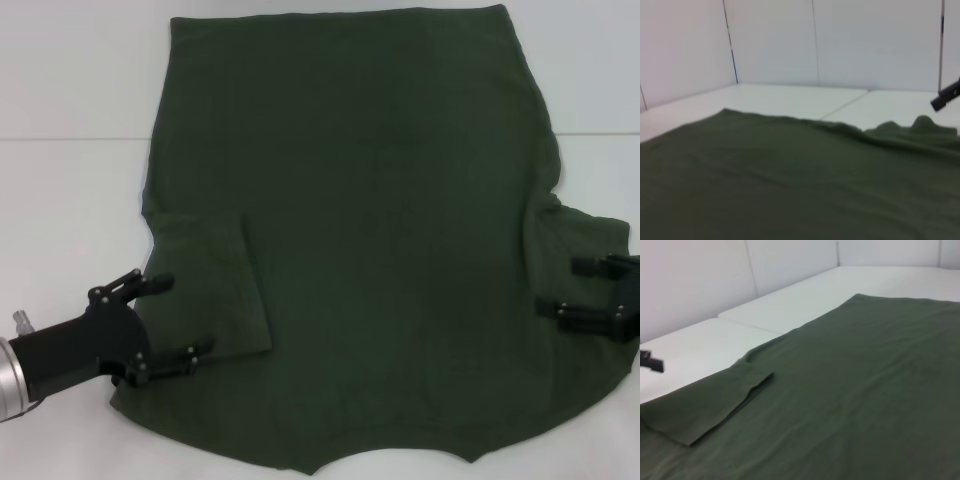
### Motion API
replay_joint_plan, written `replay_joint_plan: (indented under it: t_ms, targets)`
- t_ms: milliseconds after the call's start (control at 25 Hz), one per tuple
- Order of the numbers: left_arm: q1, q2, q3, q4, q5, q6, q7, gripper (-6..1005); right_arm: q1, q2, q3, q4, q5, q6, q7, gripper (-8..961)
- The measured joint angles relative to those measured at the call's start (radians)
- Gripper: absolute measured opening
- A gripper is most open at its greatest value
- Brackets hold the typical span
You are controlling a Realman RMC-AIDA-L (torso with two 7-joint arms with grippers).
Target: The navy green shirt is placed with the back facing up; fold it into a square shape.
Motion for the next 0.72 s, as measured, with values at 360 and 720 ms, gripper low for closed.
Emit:
replay_joint_plan:
  t_ms: [360, 720]
  targets:
    - [-0.016, 0.006, -0.005, 0.05, 0.075, 0.019, -0.103, 939, -0.049, -0.025, 0.083, -0.28, -0.036, -0.15, 0.436, 913]
    - [-0.026, 0.006, 0.008, 0.068, 0.083, 0.064, -0.114, 940, 0.144, -0.11, 0.155, -0.474, -0.488, -0.357, 1.201, 906]
